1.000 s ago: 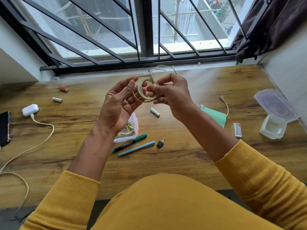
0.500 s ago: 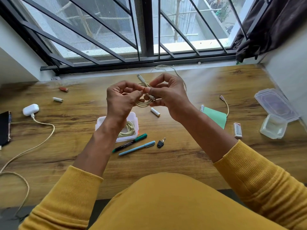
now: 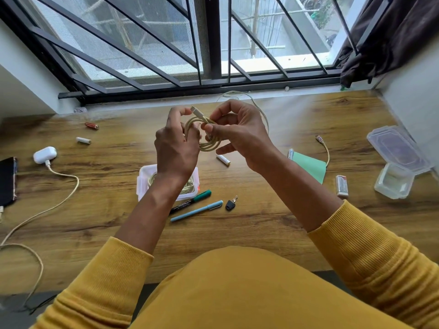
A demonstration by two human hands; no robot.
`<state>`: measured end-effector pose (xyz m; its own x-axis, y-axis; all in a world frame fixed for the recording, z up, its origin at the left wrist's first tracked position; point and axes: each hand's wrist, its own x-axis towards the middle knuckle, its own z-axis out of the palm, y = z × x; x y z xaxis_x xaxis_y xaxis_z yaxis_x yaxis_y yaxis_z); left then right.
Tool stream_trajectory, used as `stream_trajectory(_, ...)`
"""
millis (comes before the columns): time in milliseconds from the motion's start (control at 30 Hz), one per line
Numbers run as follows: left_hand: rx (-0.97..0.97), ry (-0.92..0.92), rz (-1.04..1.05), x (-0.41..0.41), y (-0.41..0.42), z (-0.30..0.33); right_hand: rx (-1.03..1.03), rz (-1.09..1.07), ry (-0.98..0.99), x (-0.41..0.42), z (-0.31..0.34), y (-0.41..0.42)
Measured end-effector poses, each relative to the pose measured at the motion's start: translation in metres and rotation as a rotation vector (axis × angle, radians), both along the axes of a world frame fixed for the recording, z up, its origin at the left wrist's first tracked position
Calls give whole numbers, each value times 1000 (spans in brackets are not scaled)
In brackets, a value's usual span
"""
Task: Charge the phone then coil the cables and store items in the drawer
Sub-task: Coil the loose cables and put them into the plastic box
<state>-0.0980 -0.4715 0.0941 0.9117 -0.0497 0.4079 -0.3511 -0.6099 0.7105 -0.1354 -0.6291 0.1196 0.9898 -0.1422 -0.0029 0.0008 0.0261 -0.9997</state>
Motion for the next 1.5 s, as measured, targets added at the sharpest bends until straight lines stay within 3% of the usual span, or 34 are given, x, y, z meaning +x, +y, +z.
stream_trajectory(100,-98,114,-5,-2,-3,0,2,-7,-9,0,-3,1)
stream_trajectory(267,-683,560,-183,6,1,11,58,-51,10,-1,-8,1)
stream_trajectory(400,-965,880,-329,8,11,22,89,-116,17,1,-9,2)
stream_trajectory(467,-1069,941,-327,10,14,22,85,-148,5,2,-10,1)
stream_trajectory(800,-1030,555,-184,13,14,17,31,-200,-13,5,-11,3)
stream_trajectory(1267,-211,263,-306,-7,0,9,-38,-302,-2,-2,-20,9)
stream_trajectory(1400,-152,255,-307,-6,-1,8,-55,-338,22,-4,-18,9)
stream_trajectory(1500,-241,232,-281,-11,-3,9,-78,-373,1,-2,-18,5)
